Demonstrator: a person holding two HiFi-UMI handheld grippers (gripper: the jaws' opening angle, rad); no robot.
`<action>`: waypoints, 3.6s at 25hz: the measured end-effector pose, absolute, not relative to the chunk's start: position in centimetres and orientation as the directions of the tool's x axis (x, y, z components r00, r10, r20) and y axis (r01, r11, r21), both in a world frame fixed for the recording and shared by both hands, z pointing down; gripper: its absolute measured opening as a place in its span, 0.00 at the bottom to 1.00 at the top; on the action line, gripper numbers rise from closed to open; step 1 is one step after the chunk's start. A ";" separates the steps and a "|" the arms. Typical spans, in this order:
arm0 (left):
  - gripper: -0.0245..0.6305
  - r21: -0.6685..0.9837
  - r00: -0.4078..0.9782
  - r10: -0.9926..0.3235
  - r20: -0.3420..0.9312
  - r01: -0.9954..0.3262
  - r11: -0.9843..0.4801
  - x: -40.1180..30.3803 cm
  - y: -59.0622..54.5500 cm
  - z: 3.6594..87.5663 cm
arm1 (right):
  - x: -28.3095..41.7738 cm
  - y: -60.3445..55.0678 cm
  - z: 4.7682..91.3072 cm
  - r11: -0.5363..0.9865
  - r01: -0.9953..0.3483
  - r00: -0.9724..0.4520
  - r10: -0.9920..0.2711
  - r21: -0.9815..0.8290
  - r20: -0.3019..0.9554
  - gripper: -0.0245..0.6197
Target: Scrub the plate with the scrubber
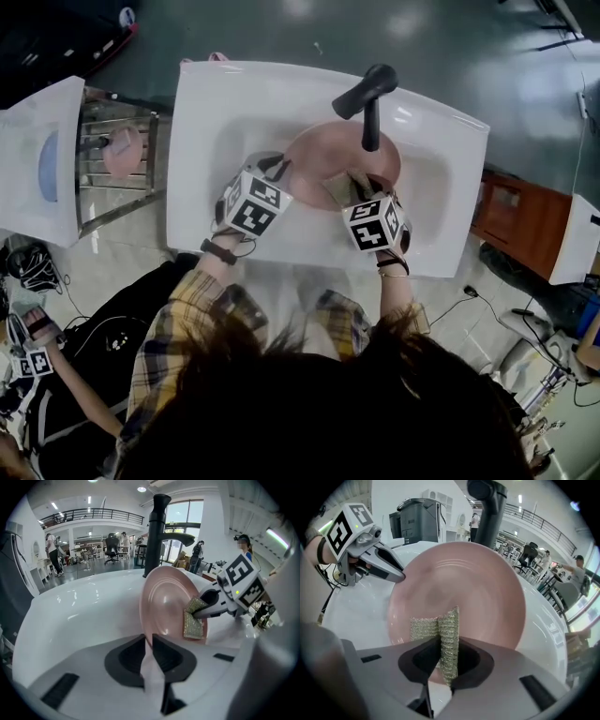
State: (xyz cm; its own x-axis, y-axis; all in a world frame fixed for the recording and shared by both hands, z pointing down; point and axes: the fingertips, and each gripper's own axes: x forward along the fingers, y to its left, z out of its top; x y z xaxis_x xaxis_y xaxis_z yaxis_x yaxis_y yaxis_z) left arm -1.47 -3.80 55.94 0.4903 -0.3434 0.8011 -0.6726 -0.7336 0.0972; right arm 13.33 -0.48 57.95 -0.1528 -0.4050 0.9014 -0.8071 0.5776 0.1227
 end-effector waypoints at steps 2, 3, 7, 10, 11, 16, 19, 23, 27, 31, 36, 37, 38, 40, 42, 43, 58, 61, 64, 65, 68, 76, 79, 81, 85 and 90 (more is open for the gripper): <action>0.11 0.095 0.491 -0.341 0.801 -0.667 -0.739 -1.5 -3.7 55.9 | 14.6 -0.7 57.6 0.557 -0.819 -0.129 -0.416 0.140 0.900 0.17; 0.11 0.094 0.491 -0.339 0.802 -0.665 -0.741 -1.5 -3.6 55.8 | 15.2 -0.9 57.4 0.548 -0.823 -0.117 -0.424 0.151 0.898 0.17; 0.11 0.087 0.487 -0.336 0.806 -0.659 -0.747 -1.5 -3.3 55.7 | 16.9 -2.1 56.5 0.514 -0.836 -0.083 -0.462 0.190 0.883 0.17; 0.12 0.087 0.491 -0.337 0.804 -0.656 -0.750 -1.5 -3.1 55.6 | 17.7 -3.4 55.4 0.473 -0.856 -0.066 -0.499 0.208 0.864 0.17; 0.12 0.087 0.491 -0.337 0.803 -0.656 -0.750 -1.5 -3.0 55.6 | 17.8 -3.9 55.0 0.462 -0.860 -0.062 -0.514 0.215 0.856 0.16; 0.12 0.078 0.479 -0.343 0.808 -0.664 -0.743 -1.6 -2.8 55.5 | 16.8 -6.5 53.1 0.438 -0.865 -0.059 -0.574 0.246 0.816 0.17; 0.12 0.071 0.474 -0.349 0.808 -0.667 -0.742 -1.6 -2.8 55.4 | 15.7 -7.8 52.0 0.419 -0.872 -0.066 -0.614 0.254 0.787 0.16; 0.13 0.064 0.469 -0.352 0.810 -0.668 -0.741 -1.6 -2.7 55.3 | 13.0 -8.6 51.2 0.416 -0.875 -0.092 -0.648 0.249 0.756 0.16; 0.13 0.056 0.458 -0.357 0.814 -0.674 -0.737 -1.6 -2.6 55.4 | 9.9 -8.8 51.1 0.445 -0.868 -0.143 -0.647 0.219 0.749 0.16; 0.14 0.040 0.442 -0.367 0.819 -0.680 -0.732 -1.4 -2.6 55.6 | 7.8 -8.0 51.7 0.503 -0.841 -0.185 -0.615 0.200 0.766 0.16; 0.14 0.045 0.437 -0.367 0.821 -0.691 -0.722 -1.6 -2.6 55.9 | 6.8 -6.3 53.1 0.555 -0.813 -0.211 -0.565 0.178 0.798 0.16; 0.14 0.046 0.437 -0.368 0.821 -0.692 -0.720 -1.7 -2.6 55.9 | 6.8 -6.0 53.3 0.560 -0.810 -0.213 -0.557 0.174 0.803 0.16; 0.14 0.045 0.436 -0.370 0.820 -0.694 -0.719 -1.7 -2.6 55.9 | 6.8 -5.8 53.5 0.563 -0.809 -0.214 -0.550 0.170 0.807 0.16; 0.14 0.041 0.432 -0.377 0.819 -0.700 -0.713 -1.9 -2.8 56.0 | 6.8 -5.4 53.8 0.566 -0.808 -0.215 -0.538 0.161 0.815 0.16; 0.14 0.032 0.421 -0.388 0.820 -0.711 -0.703 -2.1 -3.0 56.0 | 6.9 -4.9 54.1 0.566 -0.811 -0.218 -0.526 0.147 0.823 0.16; 0.14 0.027 0.414 -0.393 0.821 -0.716 -0.698 -2.3 -3.1 56.1 | 6.9 -4.7 54.2 0.564 -0.814 -0.220 -0.521 0.138 0.825 0.16; 0.15 0.025 0.427 -0.506 0.750 -0.782 -0.622 -3.0 -4.3 51.0 | 8.0 -2.8 48.7 0.550 -0.831 -0.286 -0.555 0.086 0.781 0.16; 0.15 0.032 0.434 -0.556 0.709 -0.807 -0.590 -3.1 -5.0 48.6 | 8.0 -3.0 46.8 0.568 -0.817 -0.306 -0.571 0.098 0.762 0.16; 0.15 0.020 0.430 -0.611 0.665 -0.828 -0.561 -3.8 -5.6 45.7 | 6.9 -2.9 44.3 0.579 -0.811 -0.347 -0.593 0.086 0.726 0.16; 0.14 0.018 0.429 -0.630 0.647 -0.835 -0.551 -4.0 -5.8 44.8 | 6.4 -2.9 43.2 0.583 -0.809 -0.362 -0.603 0.082 0.710 0.16; 0.12 0.020 0.436 -0.673 0.597 -0.847 -0.531 -4.3 -6.1 41.9 | 5.1 -3.0 39.9 0.590 -0.803 -0.397 -0.640 0.089 0.658 0.16; 0.09 0.007 0.463 -0.737 0.493 -0.849 -0.529 -6.1 -5.8 36.0 | 2.0 -3.9 32.9 0.577 -0.815 -0.468 -0.715 0.059 0.519 0.16; 0.08 -0.013 0.470 -0.751 0.464 -0.844 -0.537 -6.0 -5.5 33.9 | 1.8 -4.4 30.4 0.561 -0.826 -0.479 -0.747 0.051 0.461 0.16; 0.08 -0.018 0.478 -0.761 0.439 -0.842 -0.539 -5.6 -5.4 32.4 | 2.2 -4.6 28.8 0.552 -0.833 -0.486 -0.763 0.040 0.426 0.16; 0.07 -0.019 0.521 -0.765 0.379 -0.822 -0.570 -4.5 -5.5 29.2 | 3.0 -4.9 25.8 0.533 -0.846 -0.495 -0.790 0.007 0.360 0.16; 0.06 0.017 0.605 -0.743 0.286 -0.779 -0.627 -2.5 -5.1 24.3 | 4.3 -4.6 22.3 0.505 -0.863 -0.482 -0.829 0.011 0.285 0.16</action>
State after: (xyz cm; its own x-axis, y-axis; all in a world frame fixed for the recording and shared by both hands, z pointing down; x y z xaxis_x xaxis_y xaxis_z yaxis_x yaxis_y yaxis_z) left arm -2.46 -5.07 24.35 0.6046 -0.7433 0.2863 -0.7789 -0.6270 0.0169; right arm 4.29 -4.59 22.28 -0.4817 -0.8288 0.2848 -0.8629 0.5052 0.0105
